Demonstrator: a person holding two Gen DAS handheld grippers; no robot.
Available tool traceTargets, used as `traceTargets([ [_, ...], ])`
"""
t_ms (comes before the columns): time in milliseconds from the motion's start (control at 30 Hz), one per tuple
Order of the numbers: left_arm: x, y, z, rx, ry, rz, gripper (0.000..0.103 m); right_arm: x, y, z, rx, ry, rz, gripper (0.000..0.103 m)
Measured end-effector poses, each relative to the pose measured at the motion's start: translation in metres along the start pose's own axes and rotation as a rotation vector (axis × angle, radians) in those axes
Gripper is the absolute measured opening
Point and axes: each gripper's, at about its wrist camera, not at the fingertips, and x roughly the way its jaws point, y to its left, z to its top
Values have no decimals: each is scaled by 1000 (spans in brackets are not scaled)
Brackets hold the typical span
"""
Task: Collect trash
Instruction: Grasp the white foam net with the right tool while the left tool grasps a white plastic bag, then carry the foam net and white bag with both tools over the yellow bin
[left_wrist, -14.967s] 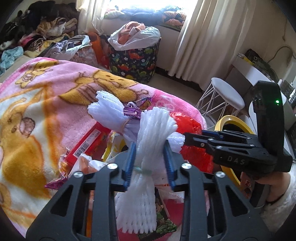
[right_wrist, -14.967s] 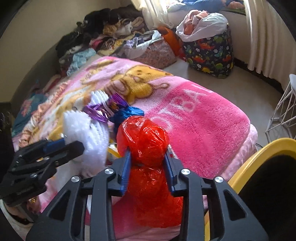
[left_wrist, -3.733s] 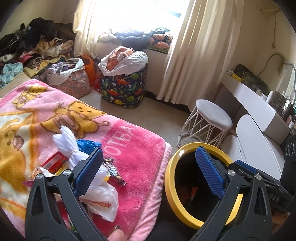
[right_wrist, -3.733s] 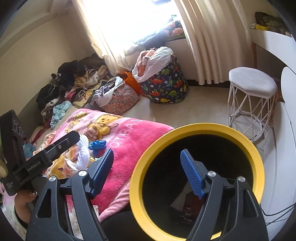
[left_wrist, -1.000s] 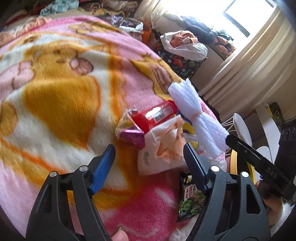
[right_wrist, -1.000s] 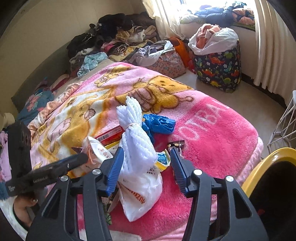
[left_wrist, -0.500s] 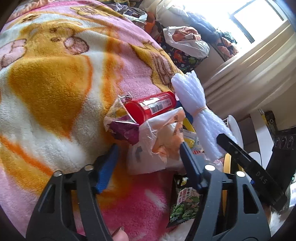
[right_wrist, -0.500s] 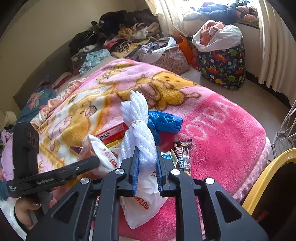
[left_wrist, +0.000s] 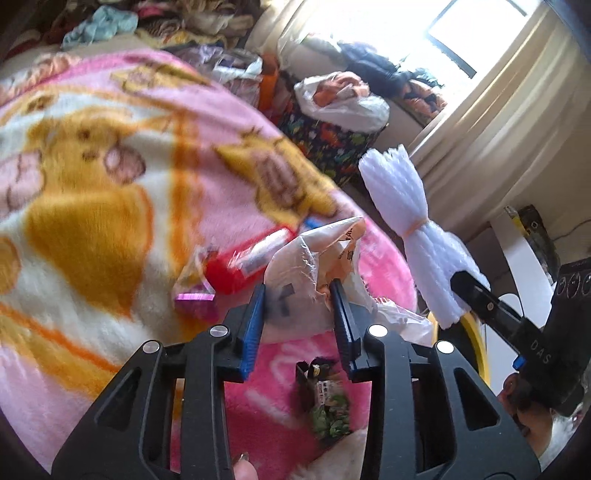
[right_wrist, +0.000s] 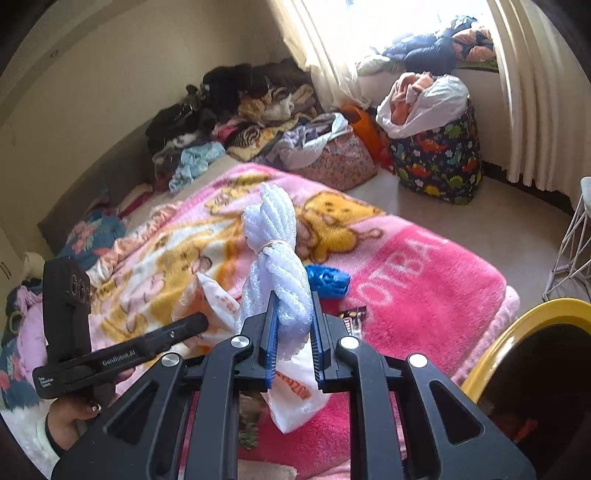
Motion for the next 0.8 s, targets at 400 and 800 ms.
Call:
traceTargets([
  [400, -26, -34, 20, 75, -93, -15, 27, -47, 0, 8, -8, -96, 3, 15],
  [800, -34, -64, 16, 150, -111, -33, 27, -83, -9, 5, 12, -161, -24, 15],
])
